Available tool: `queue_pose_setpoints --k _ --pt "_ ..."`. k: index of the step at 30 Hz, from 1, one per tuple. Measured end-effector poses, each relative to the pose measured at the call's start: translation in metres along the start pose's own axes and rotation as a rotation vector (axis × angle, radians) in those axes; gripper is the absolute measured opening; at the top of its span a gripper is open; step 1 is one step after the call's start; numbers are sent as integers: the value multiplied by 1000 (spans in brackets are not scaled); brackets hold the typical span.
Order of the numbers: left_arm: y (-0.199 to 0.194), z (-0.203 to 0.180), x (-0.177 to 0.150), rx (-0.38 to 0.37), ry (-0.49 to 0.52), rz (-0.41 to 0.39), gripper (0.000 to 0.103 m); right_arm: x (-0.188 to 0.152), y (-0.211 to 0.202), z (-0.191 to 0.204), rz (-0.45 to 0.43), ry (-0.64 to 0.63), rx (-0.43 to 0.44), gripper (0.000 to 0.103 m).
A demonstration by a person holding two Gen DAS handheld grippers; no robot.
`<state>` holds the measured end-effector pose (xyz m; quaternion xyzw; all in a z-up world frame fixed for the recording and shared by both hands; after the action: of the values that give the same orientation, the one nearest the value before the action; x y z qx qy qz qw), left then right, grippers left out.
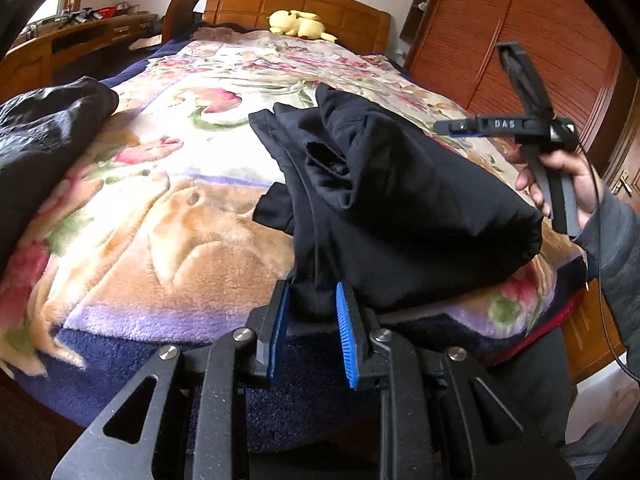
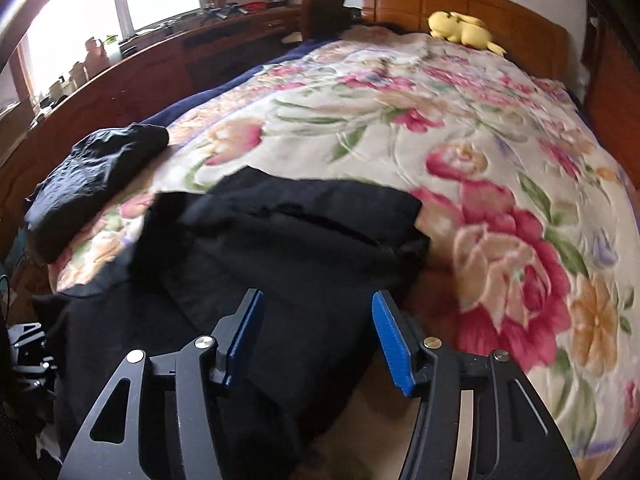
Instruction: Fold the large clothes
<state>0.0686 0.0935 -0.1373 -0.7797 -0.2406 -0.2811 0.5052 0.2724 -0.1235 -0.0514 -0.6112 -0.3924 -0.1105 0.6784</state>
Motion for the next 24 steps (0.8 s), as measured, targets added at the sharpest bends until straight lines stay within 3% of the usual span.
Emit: queue_pose_setpoints --k 12,19,24 --pt "18 2 8 22 -11 17 26 8 25 -20 16 89 -4 67" --pt "18 3 6 18 -36 -8 26 17 59 -32 57 153 36 71" --pt "14 5 6 -18 1 12 23 20 87 -39 111 224 92 78"
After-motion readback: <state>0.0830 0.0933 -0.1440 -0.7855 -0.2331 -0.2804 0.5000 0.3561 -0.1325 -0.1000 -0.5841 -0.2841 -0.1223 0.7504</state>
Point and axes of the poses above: each gripper's, at about its wrist camera, not at the fingertips, and y roughly the way its jaws point, z to its left, x to its top, the point moved 1 cm from there along y, roughly the way its jaws point, and after that the axes turned 6 degrees about -x, right-handed, at the moved point
